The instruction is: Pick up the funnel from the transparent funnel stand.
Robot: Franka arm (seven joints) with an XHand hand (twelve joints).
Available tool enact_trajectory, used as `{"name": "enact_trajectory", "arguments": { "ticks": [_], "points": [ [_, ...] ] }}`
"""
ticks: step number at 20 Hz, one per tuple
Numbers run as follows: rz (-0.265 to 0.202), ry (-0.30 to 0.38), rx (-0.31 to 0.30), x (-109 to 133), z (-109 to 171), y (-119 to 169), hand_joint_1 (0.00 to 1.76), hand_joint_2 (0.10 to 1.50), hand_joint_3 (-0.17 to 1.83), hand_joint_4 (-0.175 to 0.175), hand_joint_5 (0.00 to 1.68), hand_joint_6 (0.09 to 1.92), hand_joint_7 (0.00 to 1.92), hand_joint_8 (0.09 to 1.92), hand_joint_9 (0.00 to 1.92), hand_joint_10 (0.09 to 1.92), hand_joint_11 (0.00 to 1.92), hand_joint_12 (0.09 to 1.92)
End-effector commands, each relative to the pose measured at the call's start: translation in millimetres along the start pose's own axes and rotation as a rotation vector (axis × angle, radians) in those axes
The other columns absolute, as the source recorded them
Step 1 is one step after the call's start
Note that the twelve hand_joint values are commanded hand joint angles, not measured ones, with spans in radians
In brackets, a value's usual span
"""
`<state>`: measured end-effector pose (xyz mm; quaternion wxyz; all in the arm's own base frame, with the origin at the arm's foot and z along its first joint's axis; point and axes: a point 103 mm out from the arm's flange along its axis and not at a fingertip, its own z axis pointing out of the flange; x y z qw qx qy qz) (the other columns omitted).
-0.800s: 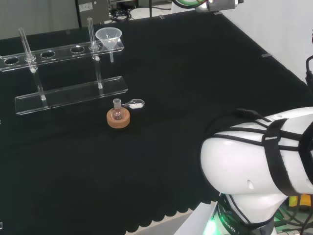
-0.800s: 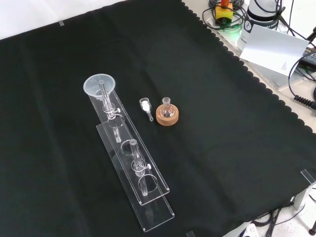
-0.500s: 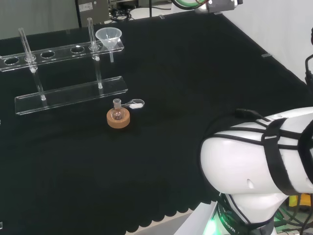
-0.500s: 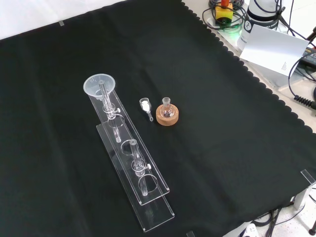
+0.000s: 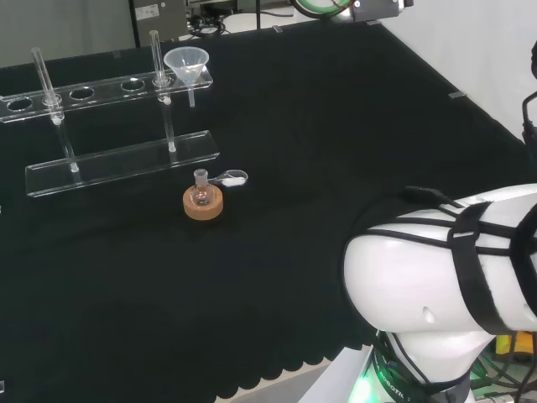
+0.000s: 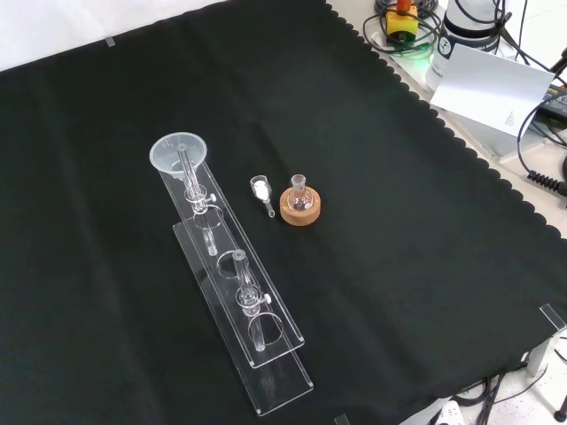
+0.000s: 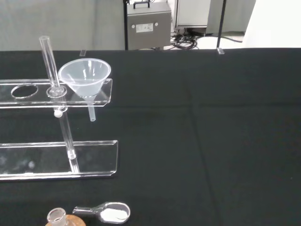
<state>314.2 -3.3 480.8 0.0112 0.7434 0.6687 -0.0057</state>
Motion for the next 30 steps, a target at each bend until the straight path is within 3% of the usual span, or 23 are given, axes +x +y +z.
{"name": "enact_trajectory", "arguments": {
  "ticks": [1,6,9,14,18,23,30],
  "points": [
    [0.040,-0.022,0.035,-19,20,13,0.00,1.18,0.43,0.011,0.15,0.09,0.00,0.32,0.10,0.59,0.00,1.30],
    [0.029,-0.029,0.060,-32,38,47,0.00,1.16,0.41,0.012,0.15,0.09,0.01,0.33,0.11,0.59,0.00,1.31],
    [-0.009,-0.035,0.074,-34,50,79,0.10,1.10,0.36,0.009,0.15,0.09,0.04,0.36,0.14,0.61,0.00,1.31],
    [-0.067,-0.040,0.167,-33,70,149,0.33,0.95,0.27,-0.004,0.12,0.09,0.02,0.47,0.15,0.67,0.00,1.33],
    [-0.128,-0.088,0.240,-18,87,194,0.42,0.88,0.23,-0.010,0.08,0.09,0.00,0.47,0.12,0.69,0.00,1.34],
    [-0.181,-0.112,0.291,6,96,219,0.46,0.84,0.21,-0.016,0.05,0.09,0.00,0.46,0.14,0.71,0.00,1.37],
    [-0.242,-0.128,0.335,46,118,224,0.49,0.82,0.21,-0.020,0.05,0.09,0.00,0.51,0.15,0.73,0.00,1.40]
  ]
}}
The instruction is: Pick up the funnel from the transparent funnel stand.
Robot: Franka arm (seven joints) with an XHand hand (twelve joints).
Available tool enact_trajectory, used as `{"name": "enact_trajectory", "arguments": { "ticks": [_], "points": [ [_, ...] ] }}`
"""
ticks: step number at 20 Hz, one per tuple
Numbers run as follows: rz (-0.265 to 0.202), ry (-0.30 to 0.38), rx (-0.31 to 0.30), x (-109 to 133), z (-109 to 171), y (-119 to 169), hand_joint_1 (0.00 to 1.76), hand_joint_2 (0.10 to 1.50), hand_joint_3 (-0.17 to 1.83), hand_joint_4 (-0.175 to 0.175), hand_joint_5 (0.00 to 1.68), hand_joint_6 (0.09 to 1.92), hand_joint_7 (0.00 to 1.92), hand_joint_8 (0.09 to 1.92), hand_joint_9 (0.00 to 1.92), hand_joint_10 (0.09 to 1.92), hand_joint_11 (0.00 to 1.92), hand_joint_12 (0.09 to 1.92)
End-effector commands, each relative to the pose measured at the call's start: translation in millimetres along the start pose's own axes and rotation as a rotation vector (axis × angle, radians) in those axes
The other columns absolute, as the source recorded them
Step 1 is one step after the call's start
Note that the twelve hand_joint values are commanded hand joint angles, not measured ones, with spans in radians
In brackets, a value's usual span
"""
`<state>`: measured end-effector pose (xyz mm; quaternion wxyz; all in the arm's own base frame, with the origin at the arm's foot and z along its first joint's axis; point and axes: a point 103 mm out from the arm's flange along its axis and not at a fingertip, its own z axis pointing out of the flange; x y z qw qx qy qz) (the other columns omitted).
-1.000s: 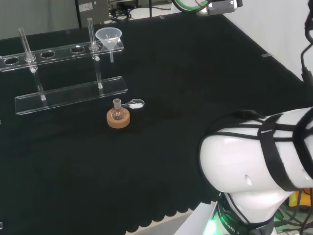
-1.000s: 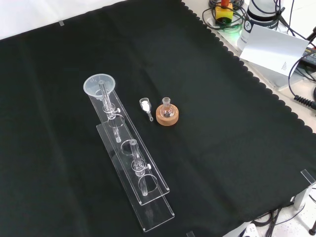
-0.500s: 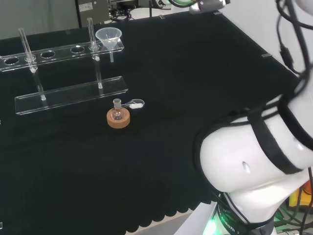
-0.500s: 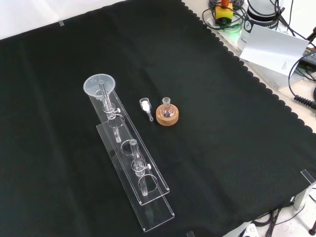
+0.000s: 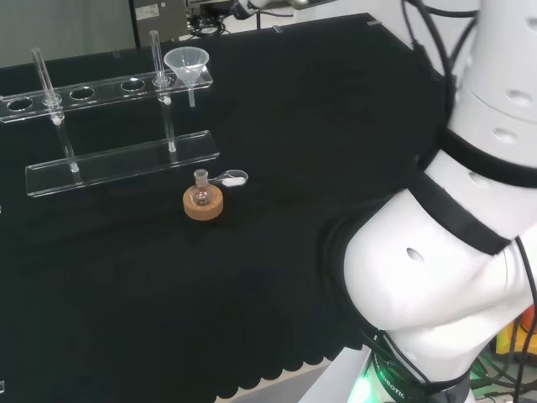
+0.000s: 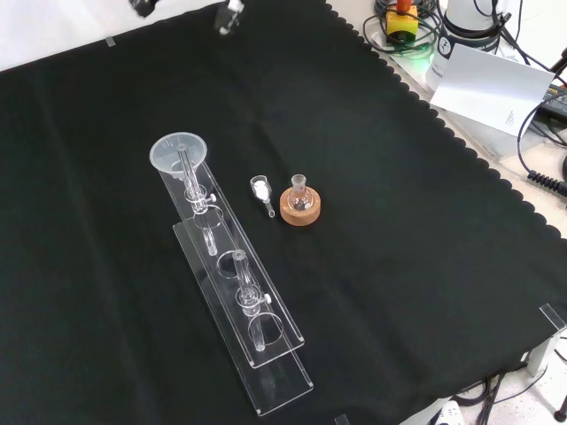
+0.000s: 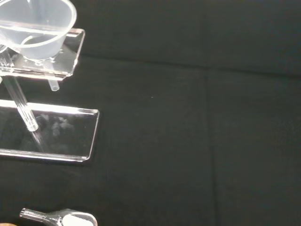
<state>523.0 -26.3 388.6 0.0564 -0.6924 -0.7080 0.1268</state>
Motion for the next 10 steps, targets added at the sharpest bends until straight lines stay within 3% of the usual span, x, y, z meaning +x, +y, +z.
{"name": "enact_trajectory", "arguments": {
  "ticks": [1,6,10],
  "points": [
    [-0.113,-0.051,0.074,48,15,28,0.51,0.81,0.21,-0.023,0.05,0.09,0.00,0.52,0.16,0.74,0.00,1.42],
    [-0.118,-0.054,0.095,67,24,45,0.57,0.78,0.22,-0.040,0.08,0.09,0.03,0.66,0.29,0.74,0.09,1.47],
    [-0.119,-0.040,0.123,69,32,59,0.58,0.77,0.22,-0.041,0.09,0.09,0.02,0.67,0.29,0.73,0.12,1.48]
  ]
}}
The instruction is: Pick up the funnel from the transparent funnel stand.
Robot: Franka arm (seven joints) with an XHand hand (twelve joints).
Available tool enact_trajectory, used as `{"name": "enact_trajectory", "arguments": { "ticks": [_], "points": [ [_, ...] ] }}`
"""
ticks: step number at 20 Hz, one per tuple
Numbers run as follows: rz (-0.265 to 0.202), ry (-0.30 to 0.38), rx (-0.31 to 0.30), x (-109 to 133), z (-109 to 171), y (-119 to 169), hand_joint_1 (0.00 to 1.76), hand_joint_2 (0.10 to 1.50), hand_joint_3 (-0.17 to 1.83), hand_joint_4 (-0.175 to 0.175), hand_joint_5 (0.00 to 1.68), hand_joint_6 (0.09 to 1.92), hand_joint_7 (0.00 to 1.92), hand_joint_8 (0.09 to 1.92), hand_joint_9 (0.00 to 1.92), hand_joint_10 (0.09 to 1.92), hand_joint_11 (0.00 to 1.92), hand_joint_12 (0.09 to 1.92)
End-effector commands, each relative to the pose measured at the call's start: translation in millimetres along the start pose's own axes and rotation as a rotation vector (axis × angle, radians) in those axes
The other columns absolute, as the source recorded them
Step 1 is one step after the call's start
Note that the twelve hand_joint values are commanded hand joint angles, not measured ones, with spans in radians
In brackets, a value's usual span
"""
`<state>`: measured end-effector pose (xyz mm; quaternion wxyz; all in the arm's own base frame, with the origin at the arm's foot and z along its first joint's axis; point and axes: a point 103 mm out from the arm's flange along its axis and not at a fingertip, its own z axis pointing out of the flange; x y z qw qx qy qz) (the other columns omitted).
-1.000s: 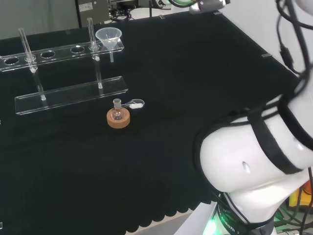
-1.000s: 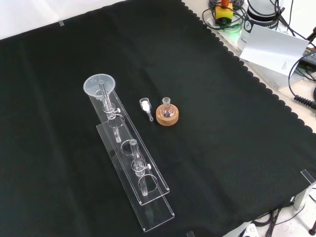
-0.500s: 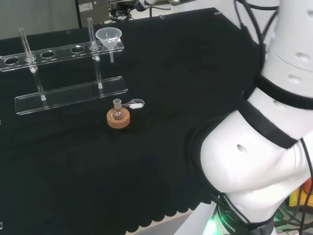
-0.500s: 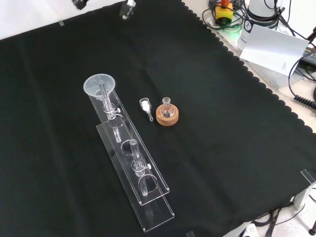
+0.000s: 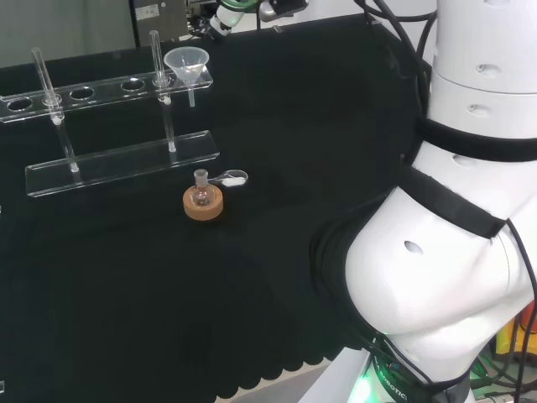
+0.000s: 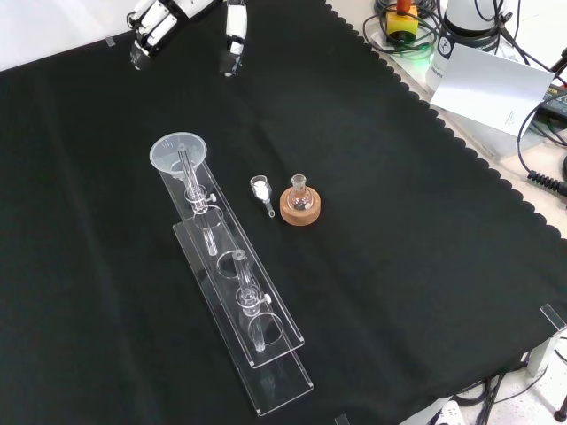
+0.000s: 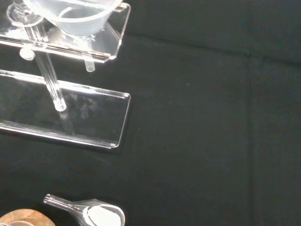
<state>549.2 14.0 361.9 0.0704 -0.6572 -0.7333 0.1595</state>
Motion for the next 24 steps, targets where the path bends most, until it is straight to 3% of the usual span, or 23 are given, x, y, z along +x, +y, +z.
{"name": "enact_trajectory", "arguments": {
  "ticks": [1,3,11,16,24],
  "points": [
    [-0.040,0.003,0.071,25,16,33,0.59,0.77,0.22,-0.041,0.09,0.09,0.01,0.67,0.28,0.73,0.13,1.48],
    [-0.052,0.014,0.109,25,19,39,0.59,0.77,0.23,-0.039,0.08,0.09,0.00,0.63,0.26,0.74,0.13,1.48],
    [-0.096,0.014,0.137,36,28,58,0.58,0.74,0.24,-0.033,0.00,0.09,0.00,0.35,0.11,0.79,0.10,1.49],
    [-0.119,0.013,0.139,46,33,64,0.56,0.71,0.25,-0.032,0.00,0.09,0.00,0.51,0.13,0.84,0.11,1.51],
    [-0.139,0.006,0.135,55,41,72,0.56,0.71,0.25,-0.032,0.00,0.09,0.00,0.47,0.12,0.84,0.13,1.51]
  ]
}}
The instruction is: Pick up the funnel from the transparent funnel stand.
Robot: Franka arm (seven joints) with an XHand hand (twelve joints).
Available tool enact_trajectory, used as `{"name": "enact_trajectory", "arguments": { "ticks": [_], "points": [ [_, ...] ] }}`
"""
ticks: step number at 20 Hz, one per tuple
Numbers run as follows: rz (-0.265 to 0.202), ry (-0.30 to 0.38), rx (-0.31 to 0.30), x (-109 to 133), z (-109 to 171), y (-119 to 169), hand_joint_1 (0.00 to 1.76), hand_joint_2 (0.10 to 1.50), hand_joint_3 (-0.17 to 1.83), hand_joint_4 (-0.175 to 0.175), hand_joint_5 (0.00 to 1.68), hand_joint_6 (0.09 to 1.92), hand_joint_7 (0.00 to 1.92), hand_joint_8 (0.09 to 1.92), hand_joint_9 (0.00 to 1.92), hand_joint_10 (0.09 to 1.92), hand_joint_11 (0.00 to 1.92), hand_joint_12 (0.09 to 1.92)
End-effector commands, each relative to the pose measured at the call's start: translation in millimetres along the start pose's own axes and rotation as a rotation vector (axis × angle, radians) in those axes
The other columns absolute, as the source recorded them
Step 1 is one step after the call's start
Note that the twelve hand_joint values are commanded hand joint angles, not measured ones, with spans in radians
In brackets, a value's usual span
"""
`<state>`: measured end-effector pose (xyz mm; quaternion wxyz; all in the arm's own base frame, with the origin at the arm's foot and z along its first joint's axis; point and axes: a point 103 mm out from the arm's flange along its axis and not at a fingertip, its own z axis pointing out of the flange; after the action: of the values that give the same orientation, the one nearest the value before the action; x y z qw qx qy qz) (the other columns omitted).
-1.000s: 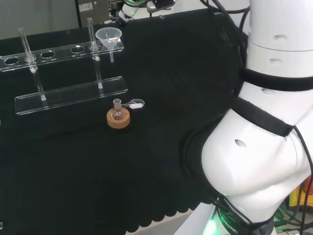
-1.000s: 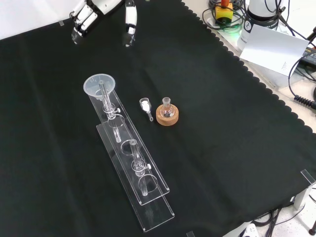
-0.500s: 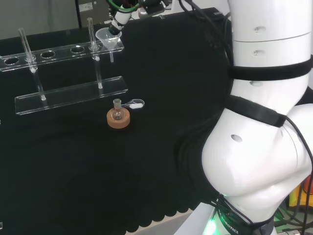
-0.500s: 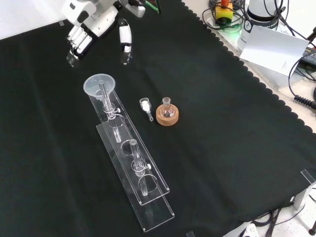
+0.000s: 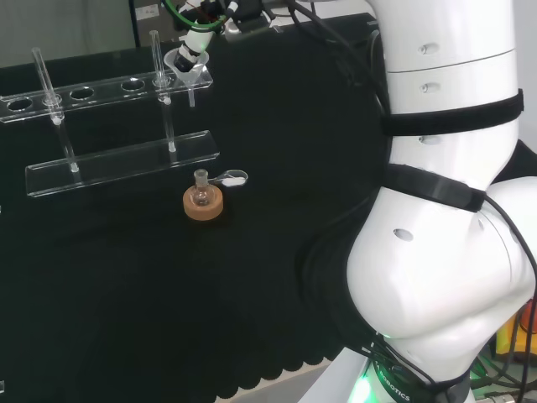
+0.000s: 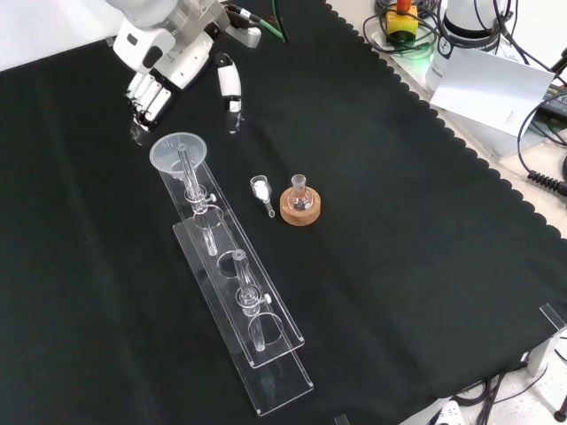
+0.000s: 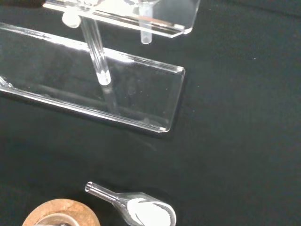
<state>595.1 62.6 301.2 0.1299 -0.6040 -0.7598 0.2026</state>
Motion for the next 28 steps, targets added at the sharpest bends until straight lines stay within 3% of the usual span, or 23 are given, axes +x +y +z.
{"name": "enact_trajectory", "arguments": {
  "ticks": [1,13,28],
  "points": [
    [-0.013,-0.005,-0.005,6,5,8,0.56,0.71,0.25,-0.032,0.00,0.09,0.00,0.45,0.12,0.84,0.13,1.51],
    [-0.019,-0.026,-0.039,6,10,25,0.60,0.71,0.25,-0.037,0.00,0.09,0.00,0.34,0.05,0.85,0.10,1.51],
    [-0.017,-0.019,-0.023,7,20,41,0.62,0.72,0.25,-0.040,0.00,0.09,0.00,0.44,0.07,0.87,0.11,1.52]
  ]
}}
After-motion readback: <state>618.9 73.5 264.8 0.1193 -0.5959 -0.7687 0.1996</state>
